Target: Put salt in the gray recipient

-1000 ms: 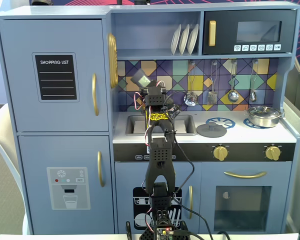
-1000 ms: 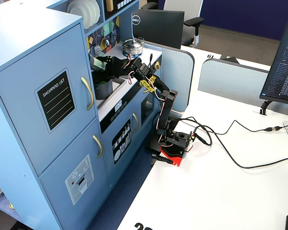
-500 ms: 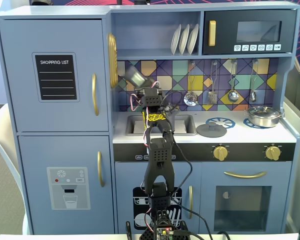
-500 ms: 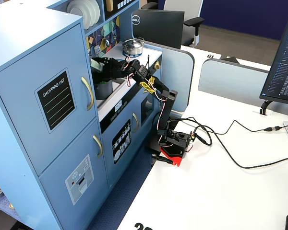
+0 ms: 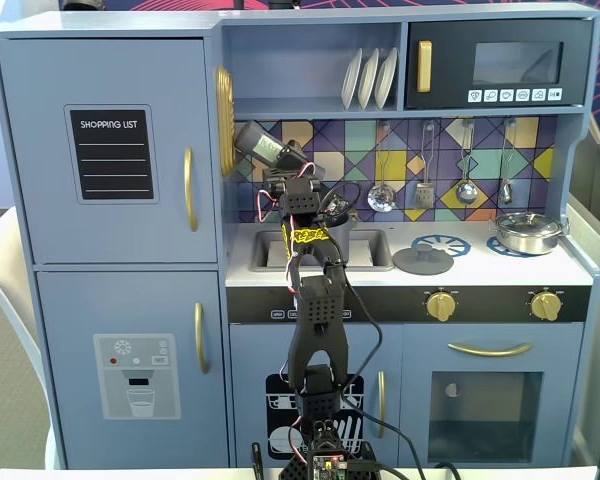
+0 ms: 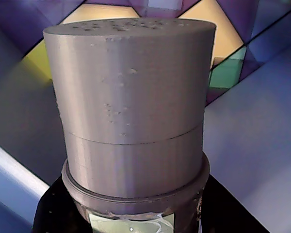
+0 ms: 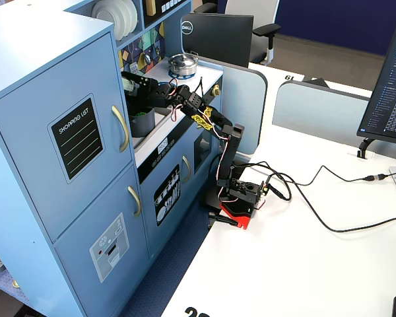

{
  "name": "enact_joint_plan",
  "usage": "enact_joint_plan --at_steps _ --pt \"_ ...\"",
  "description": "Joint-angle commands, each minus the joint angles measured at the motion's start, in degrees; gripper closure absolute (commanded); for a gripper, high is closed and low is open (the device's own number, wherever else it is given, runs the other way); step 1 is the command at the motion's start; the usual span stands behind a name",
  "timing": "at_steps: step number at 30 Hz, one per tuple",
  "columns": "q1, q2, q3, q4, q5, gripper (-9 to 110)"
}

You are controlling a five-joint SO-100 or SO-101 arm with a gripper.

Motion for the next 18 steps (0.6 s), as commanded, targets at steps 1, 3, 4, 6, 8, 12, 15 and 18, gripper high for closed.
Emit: enact_joint_plan --at_steps 1,3,4,6,8,12,15,18 --pt "3.25 -0.79 -8.35 11.60 4.57 101" --pt "4.39 -0.88 -8.35 15.64 5.89 101" --pt "4.66 -1.05 -8.26 16.70 6.15 101" --pt "4.57 -1.23 -7.91 16.61 5.98 101" --pt "4.04 -0.97 -6.68 12.30 4.31 101" --pt "2.90 0.18 -3.69 -3.16 -4.92 101" --pt "5.01 -0.26 -4.39 -6.94 -17.05 101" --pt "11.16 -0.09 -4.66 -3.08 -32.70 101"
